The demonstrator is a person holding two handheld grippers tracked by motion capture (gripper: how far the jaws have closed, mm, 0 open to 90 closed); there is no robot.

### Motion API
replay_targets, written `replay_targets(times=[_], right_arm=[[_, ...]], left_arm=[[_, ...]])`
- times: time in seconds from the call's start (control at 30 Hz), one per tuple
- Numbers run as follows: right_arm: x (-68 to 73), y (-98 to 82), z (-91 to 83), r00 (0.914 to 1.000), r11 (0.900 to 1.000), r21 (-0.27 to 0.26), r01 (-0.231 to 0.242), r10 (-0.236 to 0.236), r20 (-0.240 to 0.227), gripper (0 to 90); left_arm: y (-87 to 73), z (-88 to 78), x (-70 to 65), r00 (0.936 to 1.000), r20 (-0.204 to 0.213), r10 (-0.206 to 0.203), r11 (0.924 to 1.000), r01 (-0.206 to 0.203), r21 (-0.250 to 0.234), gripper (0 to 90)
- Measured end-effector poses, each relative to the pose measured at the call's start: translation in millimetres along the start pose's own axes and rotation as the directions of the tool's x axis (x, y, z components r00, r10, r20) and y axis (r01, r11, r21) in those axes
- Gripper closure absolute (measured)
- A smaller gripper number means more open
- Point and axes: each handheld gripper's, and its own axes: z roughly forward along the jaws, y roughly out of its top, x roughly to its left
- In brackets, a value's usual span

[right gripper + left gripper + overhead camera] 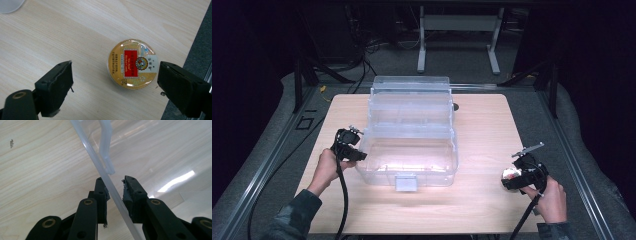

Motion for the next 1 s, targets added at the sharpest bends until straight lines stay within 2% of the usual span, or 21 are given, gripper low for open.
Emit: replay_targets(times=[0.03, 0.07, 0.17, 0.3, 0.43, 0.5, 0.7, 0.83, 1.0], right_arm=[[-0.3, -0.3, 0.1, 0.9999, 1.000, 0.000, 0.000, 0.000, 0.010, 12.7], [-1.4, -1.2, 0.4, 1.0000, 1.000, -0.004, -0.004, 0.004, -0.003, 12.7], [-2.6, -1.6, 2.2, 1.0000, 1.000, 0.000, -0.006, 0.006, -0.004, 12.7], [-4.5, -2.1, 3.2, 0.9999, 1.000, 0.006, -0.011, 0.011, -0.004, 12.6], [-8.0, -3.6, 5.3, 0.9999, 1.000, 0.009, -0.016, 0.016, 0.003, 12.6], [-10.6, -4.4, 8.7, 0.9994, 0.999, 0.026, -0.023, 0.022, 0.027, 12.2], [-17.3, -3.9, 18.1, 0.9990, 0.997, 0.061, -0.038, 0.037, 0.023, 11.0], [-16.6, -2.6, 23.3, 0.9995, 0.997, 0.072, -0.032, 0.031, 0.010, 10.6], [-18.3, 1.1, 35.1, 0.9988, 0.994, 0.098, -0.041, 0.038, 0.029, 9.1]], left_arm=[[1.0, 0.2, -1.2, 1.0000, 0.000, 0.003, 1.0000, -0.003, 0.004, 73.2], [2.3, 0.7, -3.0, 1.0000, -0.002, 0.010, 0.9999, -0.010, 0.006, 73.1], [5.6, 2.3, -8.8, 0.9999, 0.005, 0.016, 0.9998, -0.016, 0.009, 72.9], [9.2, 4.2, -13.9, 0.9999, 0.010, 0.009, 0.9999, -0.009, 0.009, 72.9], [16.0, 7.3, -25.3, 0.9999, 0.006, 0.016, 0.9998, -0.016, 0.013, 72.9], [20.1, 9.5, -33.2, 0.9995, 0.015, 0.027, 0.9996, -0.027, 0.011, 72.6], [25.9, 12.3, -44.6, 0.9989, 0.021, 0.041, 0.9991, -0.041, 0.012, 71.9], [26.9, 13.0, -49.1, 0.9990, 0.020, 0.040, 0.9991, -0.040, 0.011, 71.9], [28.8, 14.0, -57.8, 0.9984, 0.021, 0.052, 0.9986, -0.052, 0.012, 71.0]])
